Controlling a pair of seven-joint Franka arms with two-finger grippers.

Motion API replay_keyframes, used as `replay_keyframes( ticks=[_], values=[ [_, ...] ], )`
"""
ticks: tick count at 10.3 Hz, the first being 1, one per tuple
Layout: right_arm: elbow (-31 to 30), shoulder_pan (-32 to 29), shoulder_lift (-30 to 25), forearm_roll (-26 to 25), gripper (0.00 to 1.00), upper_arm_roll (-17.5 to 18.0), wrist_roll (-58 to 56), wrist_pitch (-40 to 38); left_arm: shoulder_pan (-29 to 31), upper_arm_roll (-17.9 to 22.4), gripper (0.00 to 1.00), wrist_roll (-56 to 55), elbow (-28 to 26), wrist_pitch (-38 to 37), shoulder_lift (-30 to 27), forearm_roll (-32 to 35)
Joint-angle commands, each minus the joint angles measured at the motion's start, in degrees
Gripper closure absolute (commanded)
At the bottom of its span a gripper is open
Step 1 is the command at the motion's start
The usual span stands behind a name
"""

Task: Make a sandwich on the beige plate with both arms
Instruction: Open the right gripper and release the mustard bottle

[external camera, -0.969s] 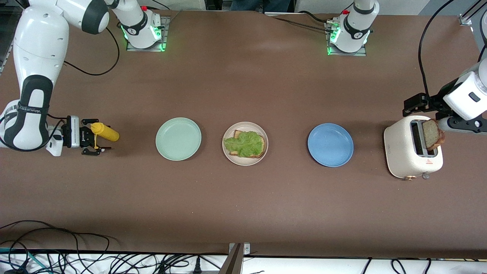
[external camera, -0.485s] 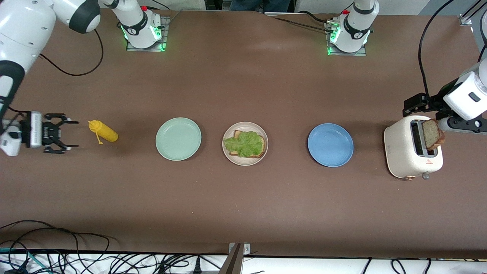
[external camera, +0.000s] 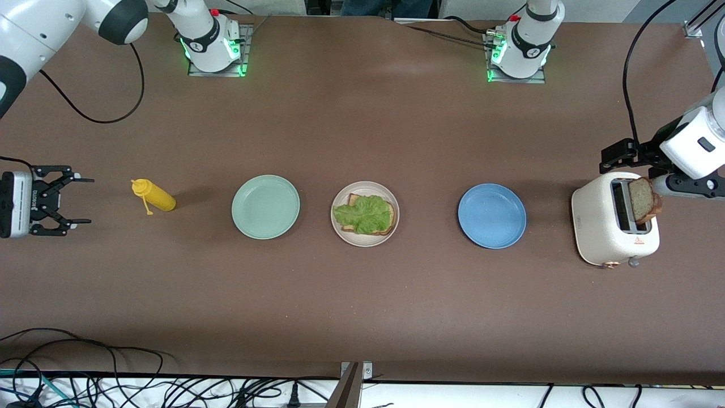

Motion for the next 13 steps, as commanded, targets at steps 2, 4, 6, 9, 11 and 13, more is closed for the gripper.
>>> replay_keyframes(
  ticks=[2, 4, 6, 9, 11, 13],
  values=[
    [2.24, 2.89, -2.47, -1.37, 0.00, -0.32, 11.11, -2.80, 0.37, -0.13, 0.00, 0.50, -0.13, 0.02, -0.56, -1.43],
    [2.68, 3.34, -2.91, -1.45, 0.00, -0.15, 12.53, -2.80, 0.37, -0.13, 0.00, 0.50, -0.13, 0.02, -0.56, -1.43],
    [3.47, 3.95, -3.09, -1.45, 0.00, 0.12, 16.03, -2.62, 0.37, -0.13, 0.00, 0.50, -0.13, 0.02, -0.56, -1.43],
    [3.92, 1.69, -12.18, -17.18, 0.00, 16.19, 24.98, 3.05, 0.37, -0.13, 0.00, 0.50, -0.13, 0.02, -0.56, -1.35],
    [1.46, -2.53, -19.06, -32.94, 0.00, 33.45, 34.99, 7.91, 0.37, -0.13, 0.00, 0.50, -0.13, 0.02, -0.56, -1.35],
    [-4.75, -2.64, -23.46, -36.60, 0.00, 37.37, 41.60, 12.46, 0.37, -0.13, 0.00, 0.59, -0.13, 0.02, -0.56, -1.35]
  ],
)
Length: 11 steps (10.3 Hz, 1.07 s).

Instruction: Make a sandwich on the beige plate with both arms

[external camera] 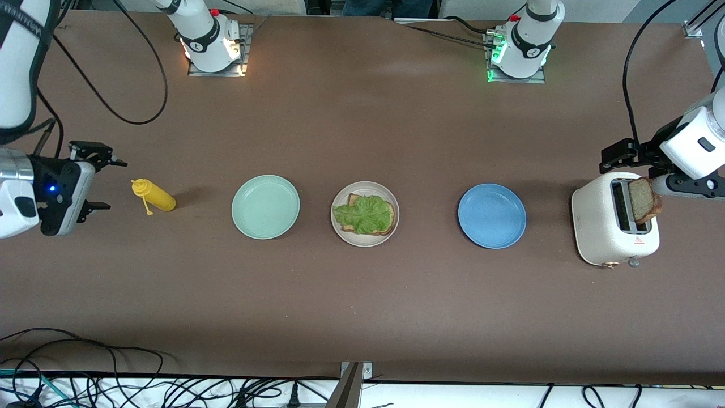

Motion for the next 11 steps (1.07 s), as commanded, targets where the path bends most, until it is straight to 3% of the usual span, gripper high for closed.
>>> replay_keyframes(
  ticks=[1, 3, 4, 7, 8, 10, 11],
  values=[
    [-12.33, -1.84, -7.72, -6.03, 0.00, 6.86, 5.41, 8.17, 0.38, -0.12, 0.00, 0.59, -0.13, 0.02, -0.56, -1.34],
    [-22.10, -1.84, -14.58, -15.34, 0.00, 12.67, 14.51, 16.26, 0.38, -0.12, 0.00, 0.50, -0.13, 0.02, -0.56, -1.34],
    [-26.76, -2.19, -17.22, -17.82, 0.00, 13.91, 19.88, 20.56, 0.38, -0.12, 0.00, 0.50, -0.13, 0.02, -0.56, -1.34],
    [-36.44, -5.96, -21.63, -20.03, 0.00, 17.07, 43.23, 27.95, 0.38, -0.12, 0.00, 0.50, -0.13, 0.02, -0.56, -1.34],
    [-39.95, -7.80, -23.12, -23.00, 0.00, 18.22, 46.70, 32.07, 0.38, -0.12, 0.00, 0.50, -0.13, 0.02, -0.56, -1.34],
    [-48.56, -9.92, -26.37, -23.65, 0.00, 19.20, 55.56, 40.25, 0.38, -0.12, 0.00, 0.50, -0.13, 0.02, -0.56, -1.34],
    [-49.21, -10.71, -26.48, -23.56, 0.00, 19.37, 58.31, 40.55, 0.38, -0.12, 0.00, 0.50, -0.13, 0.02, -0.56, -1.34]
  ],
)
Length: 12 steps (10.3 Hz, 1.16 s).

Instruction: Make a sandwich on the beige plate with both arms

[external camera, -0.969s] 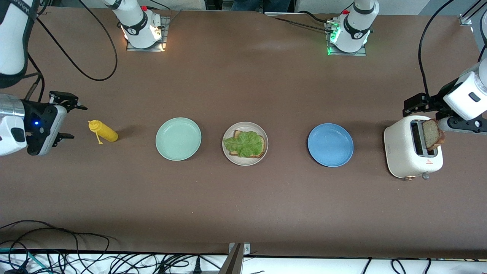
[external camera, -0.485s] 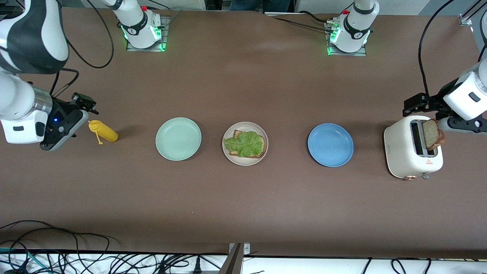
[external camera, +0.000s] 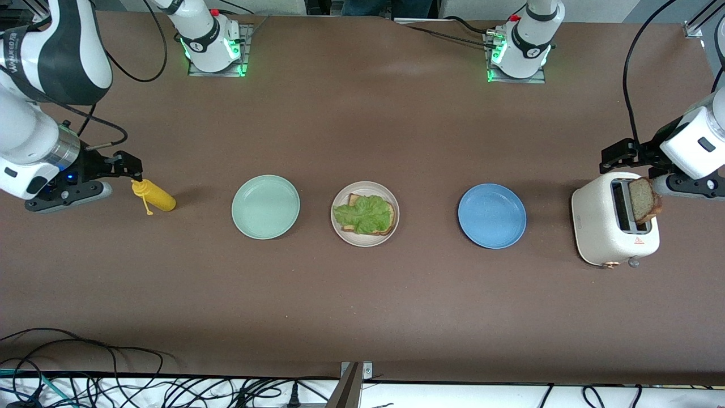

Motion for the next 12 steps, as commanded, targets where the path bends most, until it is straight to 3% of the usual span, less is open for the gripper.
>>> replay_keyframes(
  ticks=[1, 3, 6, 8, 9, 10, 11, 12],
  values=[
    [-5.85, -2.89, -4.06, -0.10, 0.00, 2.08, 6.19, 2.56, 0.37, -0.12, 0.00, 0.50, -0.13, 0.02, -0.56, -1.34],
    [-5.85, -2.55, -5.55, 0.00, 0.00, 2.09, 12.23, 0.20, 0.37, -0.12, 0.00, 0.50, -0.13, 0.02, -0.56, -1.43],
    [-9.63, -0.71, -9.86, -0.09, 0.00, 1.39, 12.00, 2.03, 0.37, -0.12, 0.00, 0.41, -0.13, 0.02, -0.56, -1.35],
    [-8.31, 8.05, -9.78, -0.09, 0.00, -8.32, 11.74, 2.03, 0.64, -0.12, 0.00, 1.02, -0.13, 0.02, -0.56, -1.34],
    [-8.31, 5.74, -9.69, -0.18, 0.00, -7.42, 10.95, 2.38, 0.90, -0.04, 0.00, 1.12, -0.13, 0.02, -0.47, -1.34],
    [-8.31, -0.29, -9.60, -0.18, 0.00, -0.53, 10.60, 2.56, 0.81, 0.05, 0.00, 0.86, -0.13, 0.02, -0.30, -1.34],
    [-8.31, -3.83, -9.60, -0.18, 0.00, 3.97, 10.68, 3.17, 0.81, -0.03, 0.00, 0.85, -0.13, 0.02, -0.30, -1.34],
    [-8.23, -4.13, -9.51, -0.18, 0.00, 4.11, 10.68, 3.18, 0.81, -0.04, 0.00, 0.77, 0.13, 0.02, -0.30, -1.26]
  ],
)
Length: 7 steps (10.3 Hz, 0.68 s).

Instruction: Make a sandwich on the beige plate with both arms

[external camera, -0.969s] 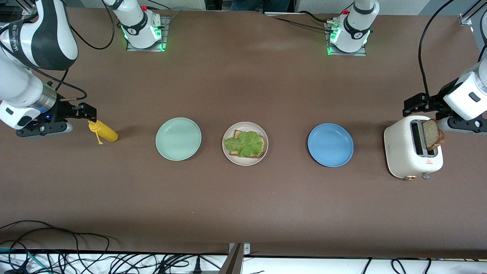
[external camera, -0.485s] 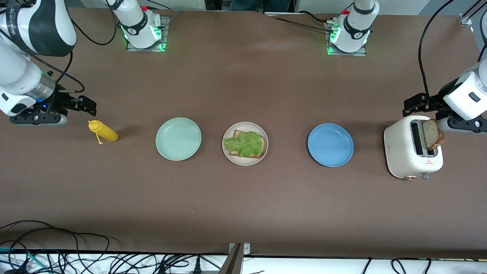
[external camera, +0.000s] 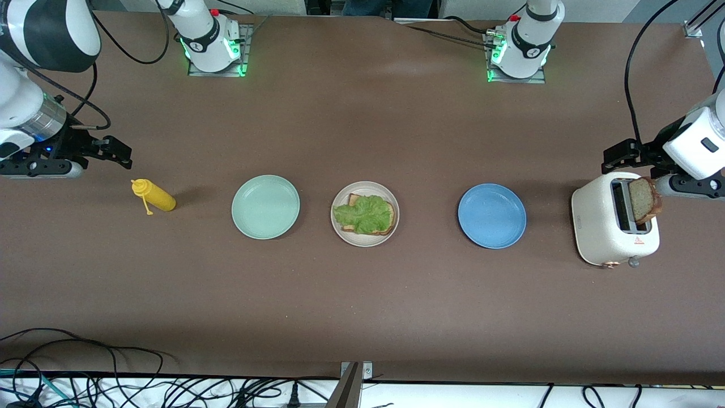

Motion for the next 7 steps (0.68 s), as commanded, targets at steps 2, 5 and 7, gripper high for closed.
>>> replay_keyframes(
  ticks=[2, 5, 7],
  values=[
    [-0.88, -2.34, 0.11, 0.02, 0.00, 2.70, -0.07, 1.31, 0.71, 0.36, 0.00, 0.67, 0.13, 0.28, -0.06, -0.29],
    [0.88, -2.17, 0.82, 0.11, 0.00, 2.79, 0.63, 0.78, 5.79, 0.36, 0.00, 1.47, 0.66, 1.68, 3.11, 7.35],
    [1.67, -2.17, 0.91, 0.11, 0.00, 2.79, 0.55, 0.70, 9.39, 0.36, 0.00, 4.86, -2.93, 6.85, 4.33, 8.06]
  ],
)
